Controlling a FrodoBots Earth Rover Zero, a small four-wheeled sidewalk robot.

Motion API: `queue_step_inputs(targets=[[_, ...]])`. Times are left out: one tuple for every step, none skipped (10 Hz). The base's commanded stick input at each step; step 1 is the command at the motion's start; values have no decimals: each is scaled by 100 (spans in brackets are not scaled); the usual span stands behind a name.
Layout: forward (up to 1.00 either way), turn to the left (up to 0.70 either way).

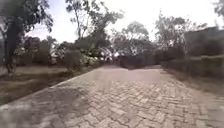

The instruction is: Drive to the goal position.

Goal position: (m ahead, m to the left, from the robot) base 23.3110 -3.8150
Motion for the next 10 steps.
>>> queue_step_inputs(targets=[[85,0],[85,0],[85,0],[85,0],[85,-34],[85,-34],[85,-34],[85,-34],[85,-24],[85,-7]])
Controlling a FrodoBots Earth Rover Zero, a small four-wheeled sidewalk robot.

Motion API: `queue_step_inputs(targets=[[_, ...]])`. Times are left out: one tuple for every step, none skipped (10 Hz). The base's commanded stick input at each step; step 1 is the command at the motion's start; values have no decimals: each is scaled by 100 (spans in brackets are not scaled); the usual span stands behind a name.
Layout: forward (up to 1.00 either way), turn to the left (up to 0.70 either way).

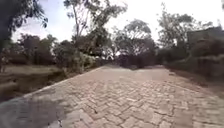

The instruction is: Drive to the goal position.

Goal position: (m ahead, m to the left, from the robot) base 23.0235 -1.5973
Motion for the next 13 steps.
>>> queue_step_inputs(targets=[[85,0],[85,0],[85,0],[85,0],[85,0],[85,0],[85,0],[85,0],[85,0],[85,0],[85,0],[85,0],[85,0]])
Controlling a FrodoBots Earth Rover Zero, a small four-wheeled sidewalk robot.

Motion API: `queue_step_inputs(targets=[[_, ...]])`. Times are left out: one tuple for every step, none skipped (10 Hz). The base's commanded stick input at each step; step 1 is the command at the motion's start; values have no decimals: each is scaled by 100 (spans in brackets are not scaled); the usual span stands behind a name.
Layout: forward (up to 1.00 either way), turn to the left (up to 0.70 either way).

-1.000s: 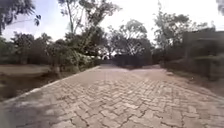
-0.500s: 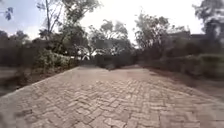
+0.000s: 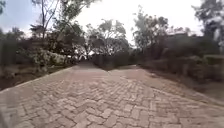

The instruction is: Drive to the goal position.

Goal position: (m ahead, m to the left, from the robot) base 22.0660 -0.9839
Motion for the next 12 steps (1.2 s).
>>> queue_step_inputs(targets=[[85,0],[85,0],[85,0],[85,0],[85,0],[85,0],[85,-2],[85,-5],[85,-30],[85,-26],[85,0],[85,0]])
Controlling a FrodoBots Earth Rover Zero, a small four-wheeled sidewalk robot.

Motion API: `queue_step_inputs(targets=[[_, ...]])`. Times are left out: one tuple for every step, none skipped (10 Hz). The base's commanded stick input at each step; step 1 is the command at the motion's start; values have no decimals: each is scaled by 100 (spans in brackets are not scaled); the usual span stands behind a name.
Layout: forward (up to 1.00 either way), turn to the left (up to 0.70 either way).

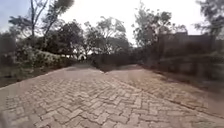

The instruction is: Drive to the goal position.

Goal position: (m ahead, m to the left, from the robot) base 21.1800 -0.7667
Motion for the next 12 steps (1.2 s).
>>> queue_step_inputs(targets=[[85,0],[85,0],[85,0],[85,0],[85,0],[85,0],[85,0],[85,0],[85,0],[85,0],[85,0],[85,0]])
